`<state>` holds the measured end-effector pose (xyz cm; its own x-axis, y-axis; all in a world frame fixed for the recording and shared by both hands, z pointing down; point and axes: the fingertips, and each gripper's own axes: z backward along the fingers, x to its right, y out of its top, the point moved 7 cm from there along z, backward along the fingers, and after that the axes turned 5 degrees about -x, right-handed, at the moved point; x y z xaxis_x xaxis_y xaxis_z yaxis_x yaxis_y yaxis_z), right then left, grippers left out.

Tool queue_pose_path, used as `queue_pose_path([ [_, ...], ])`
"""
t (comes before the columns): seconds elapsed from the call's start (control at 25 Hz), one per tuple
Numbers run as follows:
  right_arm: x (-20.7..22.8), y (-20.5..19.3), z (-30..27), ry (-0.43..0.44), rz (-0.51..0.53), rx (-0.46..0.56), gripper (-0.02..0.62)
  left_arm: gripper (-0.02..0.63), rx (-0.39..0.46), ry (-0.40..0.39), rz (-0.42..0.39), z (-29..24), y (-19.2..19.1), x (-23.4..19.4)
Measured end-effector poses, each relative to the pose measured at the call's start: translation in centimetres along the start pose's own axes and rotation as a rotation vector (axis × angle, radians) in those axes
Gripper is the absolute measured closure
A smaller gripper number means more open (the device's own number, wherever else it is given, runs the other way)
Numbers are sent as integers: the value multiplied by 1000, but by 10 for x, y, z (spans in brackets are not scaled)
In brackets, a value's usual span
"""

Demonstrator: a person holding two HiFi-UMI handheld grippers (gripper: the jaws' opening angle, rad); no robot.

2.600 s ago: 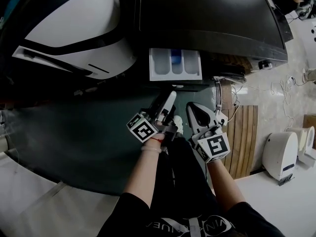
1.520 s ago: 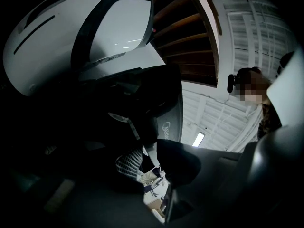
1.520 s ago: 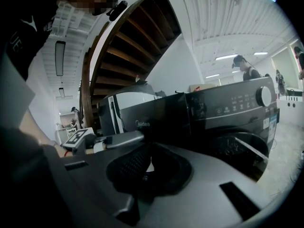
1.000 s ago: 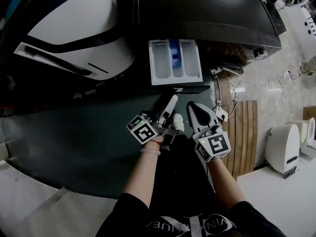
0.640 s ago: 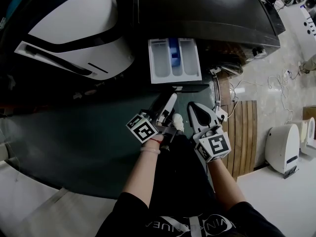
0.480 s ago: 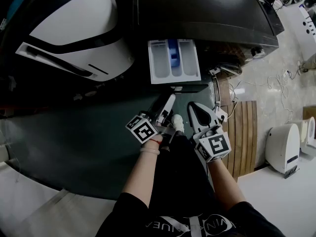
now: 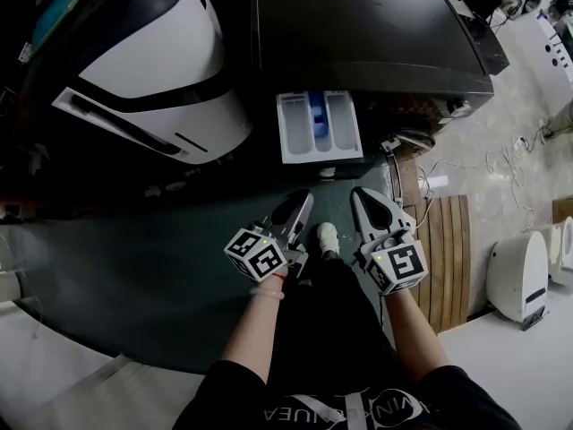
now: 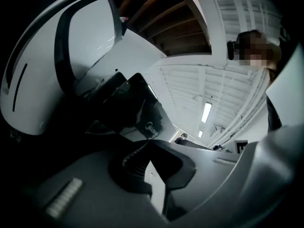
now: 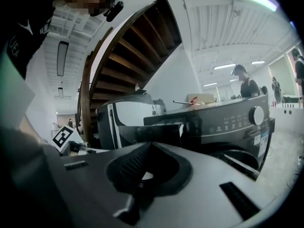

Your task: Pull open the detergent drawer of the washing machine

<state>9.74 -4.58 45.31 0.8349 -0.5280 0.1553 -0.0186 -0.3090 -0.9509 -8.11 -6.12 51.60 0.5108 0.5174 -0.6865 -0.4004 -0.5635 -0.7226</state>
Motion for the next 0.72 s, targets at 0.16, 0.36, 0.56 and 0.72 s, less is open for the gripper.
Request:
queue_pose_path([
  [0.16,1,15,6,-2,9,23,583,597,-32,38,-137,7,21,15],
  [0.36,-3,32,16,16,37,28,583,597,-46,110,-261,17,45,31],
  [0.56,-3,50,23,15,45,49,583,597,-27,151,-340,23,69,45],
  [0.72,-3,61,28,18,64,51,583,597,-22,193,-393,28,84,52],
])
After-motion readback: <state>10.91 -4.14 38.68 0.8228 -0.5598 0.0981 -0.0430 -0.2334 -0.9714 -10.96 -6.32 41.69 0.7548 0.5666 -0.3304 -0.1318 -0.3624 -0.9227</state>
